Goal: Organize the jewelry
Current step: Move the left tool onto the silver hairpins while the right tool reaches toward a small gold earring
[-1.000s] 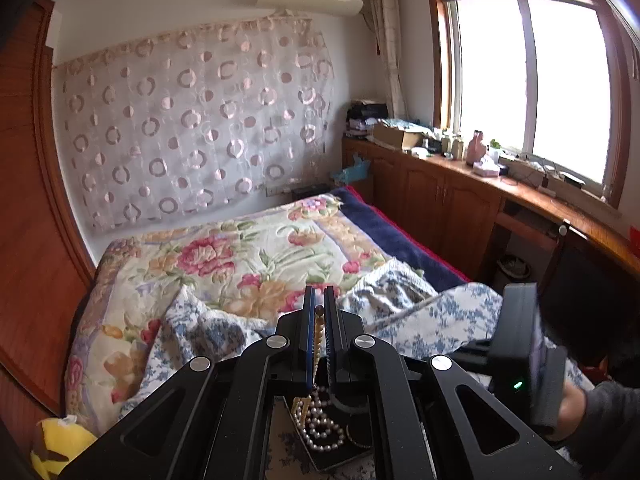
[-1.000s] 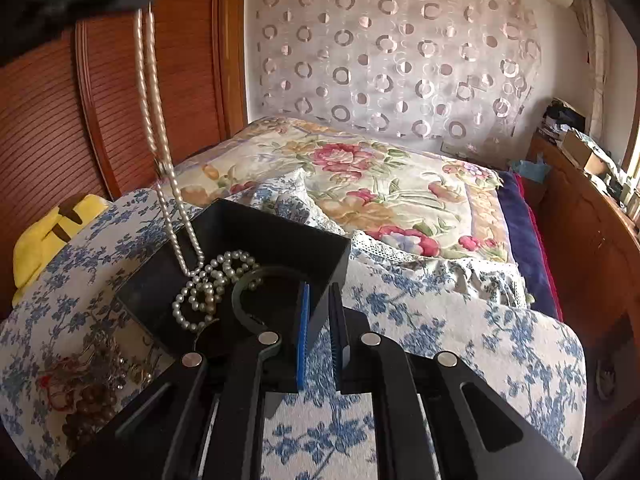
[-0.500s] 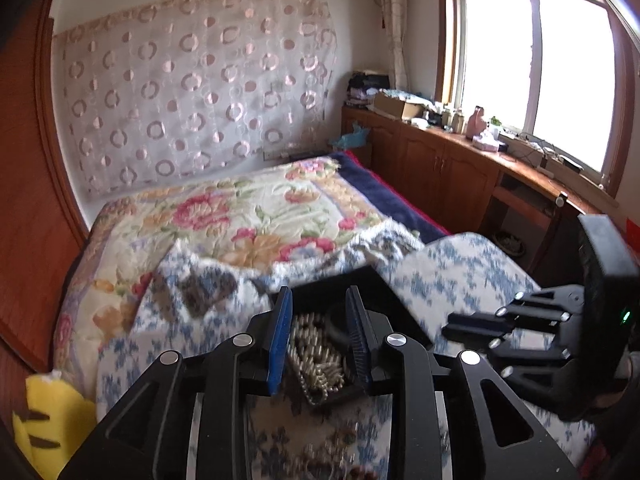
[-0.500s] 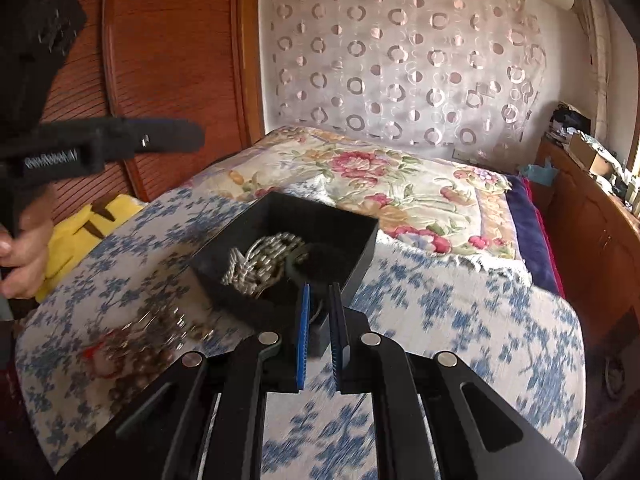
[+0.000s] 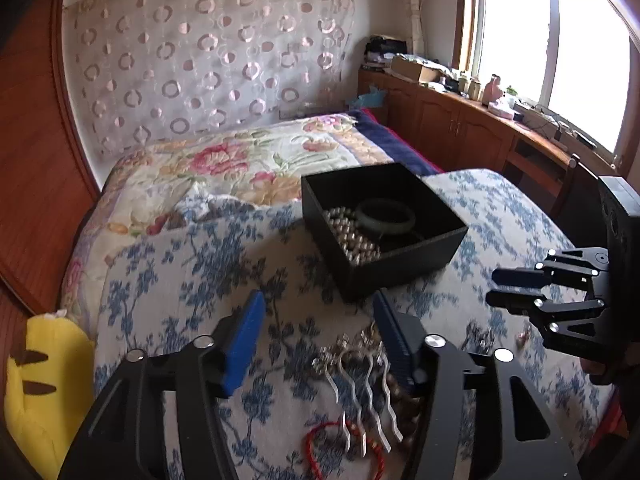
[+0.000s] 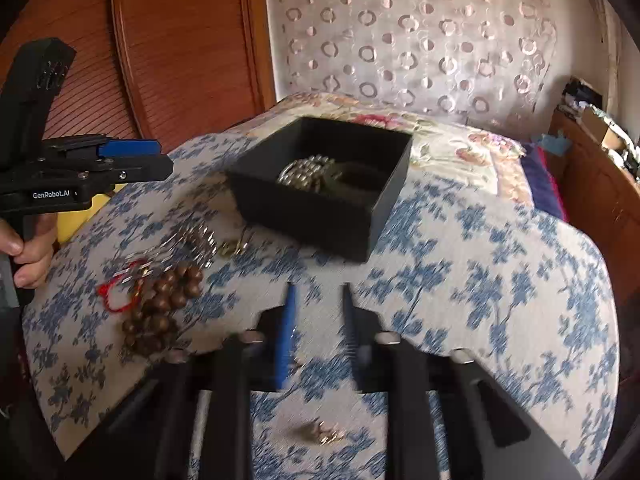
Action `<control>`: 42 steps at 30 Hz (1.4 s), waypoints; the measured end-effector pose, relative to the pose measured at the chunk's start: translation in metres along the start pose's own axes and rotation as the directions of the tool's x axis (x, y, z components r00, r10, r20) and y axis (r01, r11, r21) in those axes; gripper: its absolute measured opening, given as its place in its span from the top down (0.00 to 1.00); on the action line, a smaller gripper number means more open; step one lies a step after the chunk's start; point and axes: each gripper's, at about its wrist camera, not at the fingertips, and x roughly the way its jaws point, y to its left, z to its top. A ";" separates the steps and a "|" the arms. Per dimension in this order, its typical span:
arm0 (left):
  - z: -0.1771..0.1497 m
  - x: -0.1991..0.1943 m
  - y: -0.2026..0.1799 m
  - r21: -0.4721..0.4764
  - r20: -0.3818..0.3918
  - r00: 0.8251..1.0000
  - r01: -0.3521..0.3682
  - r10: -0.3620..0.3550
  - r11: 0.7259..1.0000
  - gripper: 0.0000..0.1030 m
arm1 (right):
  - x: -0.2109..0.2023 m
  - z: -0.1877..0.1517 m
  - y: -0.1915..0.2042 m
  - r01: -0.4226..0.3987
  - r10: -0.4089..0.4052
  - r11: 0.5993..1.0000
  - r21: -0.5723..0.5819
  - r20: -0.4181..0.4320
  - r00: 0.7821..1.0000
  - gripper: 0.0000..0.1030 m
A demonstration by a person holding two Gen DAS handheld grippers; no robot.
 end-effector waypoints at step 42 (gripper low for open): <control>-0.027 0.056 -0.019 -0.011 -0.207 0.977 0.045 -0.046 0.999 0.48 | 0.007 -0.019 0.020 -0.046 0.045 0.999 -0.029 -0.055 0.998 0.71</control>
